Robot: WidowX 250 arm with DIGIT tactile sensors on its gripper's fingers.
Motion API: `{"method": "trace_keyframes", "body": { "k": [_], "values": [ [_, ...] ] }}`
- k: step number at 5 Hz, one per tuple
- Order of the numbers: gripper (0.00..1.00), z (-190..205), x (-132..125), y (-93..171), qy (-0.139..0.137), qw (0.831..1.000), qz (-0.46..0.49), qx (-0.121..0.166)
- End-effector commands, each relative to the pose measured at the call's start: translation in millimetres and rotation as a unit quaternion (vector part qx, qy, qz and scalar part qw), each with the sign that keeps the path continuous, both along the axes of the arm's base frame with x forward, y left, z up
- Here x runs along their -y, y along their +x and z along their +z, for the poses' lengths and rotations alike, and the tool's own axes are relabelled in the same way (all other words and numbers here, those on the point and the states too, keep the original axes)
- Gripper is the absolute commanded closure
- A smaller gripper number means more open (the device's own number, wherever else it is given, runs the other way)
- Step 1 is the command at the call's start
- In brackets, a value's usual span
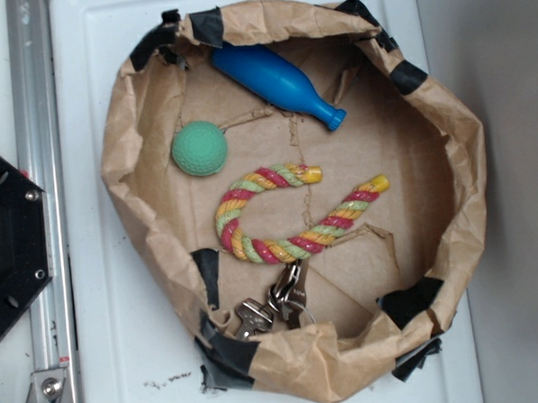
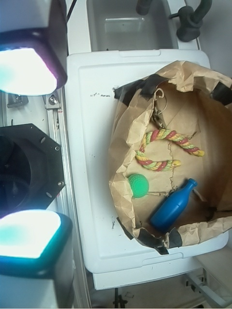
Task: Grab the multicolored rope.
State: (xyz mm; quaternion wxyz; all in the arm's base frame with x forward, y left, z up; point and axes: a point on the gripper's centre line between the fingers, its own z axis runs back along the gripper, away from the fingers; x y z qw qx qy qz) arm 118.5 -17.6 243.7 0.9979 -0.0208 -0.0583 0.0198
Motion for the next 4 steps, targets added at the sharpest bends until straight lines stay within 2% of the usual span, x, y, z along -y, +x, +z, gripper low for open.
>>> {"method": "trace_keyframes", "body": {
  "k": [1, 2, 3, 4],
  "values": [
    [0.0, 0, 0, 0, 0.0, 1.0, 0.0, 0.0],
    [0.0, -35, 12, 50, -0.003, 0.998, 0.026, 0.05],
    [0.0, -78, 21, 98, 0.002, 1.0, 0.013, 0.025],
    [0.0, -78, 21, 98, 0.002, 1.0, 0.013, 0.025]
  ]
}}
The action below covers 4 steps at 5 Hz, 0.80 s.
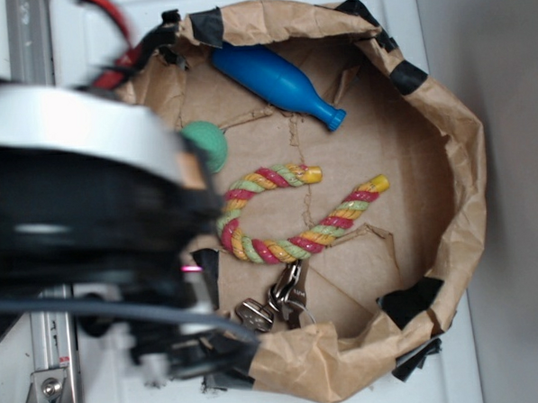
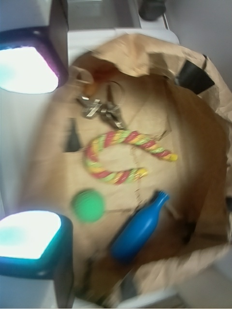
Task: Grab the multicolored rope.
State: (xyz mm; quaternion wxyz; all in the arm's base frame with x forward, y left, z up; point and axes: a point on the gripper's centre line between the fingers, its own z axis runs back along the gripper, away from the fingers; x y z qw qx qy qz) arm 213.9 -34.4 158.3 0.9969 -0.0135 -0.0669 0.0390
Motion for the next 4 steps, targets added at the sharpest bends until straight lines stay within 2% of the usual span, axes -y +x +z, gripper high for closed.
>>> {"method": "trace_keyframes", "body": {
  "k": [1, 3, 4],
  "values": [
    [0.0, 7, 4, 3, -0.003, 1.0, -0.007, 0.017],
    [0.0, 7, 4, 3, -0.003, 1.0, -0.007, 0.017],
    [0.0, -26, 4, 32, -0.033, 0.996, 0.064, 0.049]
  ]
}}
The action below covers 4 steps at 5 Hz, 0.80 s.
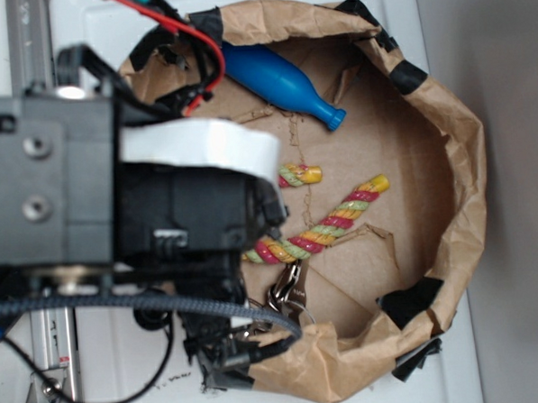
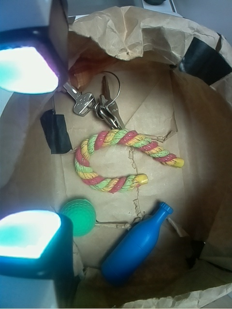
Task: Grab the multicolored rope.
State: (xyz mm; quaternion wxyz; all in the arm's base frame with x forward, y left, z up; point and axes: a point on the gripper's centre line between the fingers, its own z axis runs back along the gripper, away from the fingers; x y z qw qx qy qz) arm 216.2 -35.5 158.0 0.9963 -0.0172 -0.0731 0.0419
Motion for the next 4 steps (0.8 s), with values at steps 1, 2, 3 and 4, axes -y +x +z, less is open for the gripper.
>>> {"method": "trace_keyframes", "body": {
  "k": [1, 2, 3, 4],
  "values": [
    [0.0, -56, 1, 59, -0.062, 0.989, 0.134, 0.016],
    [0.0, -75, 7, 70, -0.048, 0.99, 0.134, 0.001],
    [0.0, -93, 12, 75, -0.041, 0.99, 0.137, -0.014],
    [0.29, -118, 22, 84, -0.053, 0.988, 0.133, -0.052]
  ]
}}
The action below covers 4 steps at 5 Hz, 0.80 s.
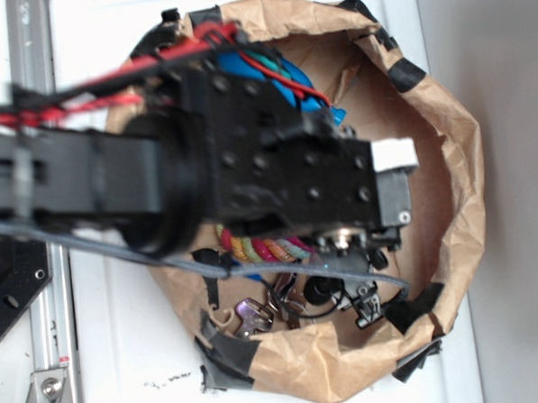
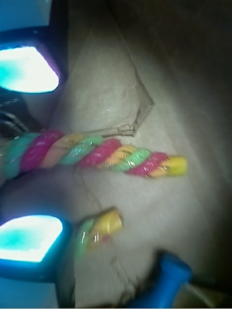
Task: Grab the multicolored rope.
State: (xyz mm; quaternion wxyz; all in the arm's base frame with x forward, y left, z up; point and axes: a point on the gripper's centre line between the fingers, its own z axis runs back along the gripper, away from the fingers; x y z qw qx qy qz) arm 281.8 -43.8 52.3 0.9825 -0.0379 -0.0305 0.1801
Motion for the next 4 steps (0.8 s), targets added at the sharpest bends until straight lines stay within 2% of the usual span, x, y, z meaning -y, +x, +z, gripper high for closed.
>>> {"method": "trace_keyframes", "body": {
  "k": [1, 2, 4],
  "values": [
    [1.0, -38, 18, 26, -0.033, 0.998, 0.008, -0.05],
    [1.0, -29, 13, 35, -0.017, 0.999, 0.008, -0.028],
    [1.0, 38, -12, 61, 0.0, 0.998, 0.03, 0.059]
  ]
}}
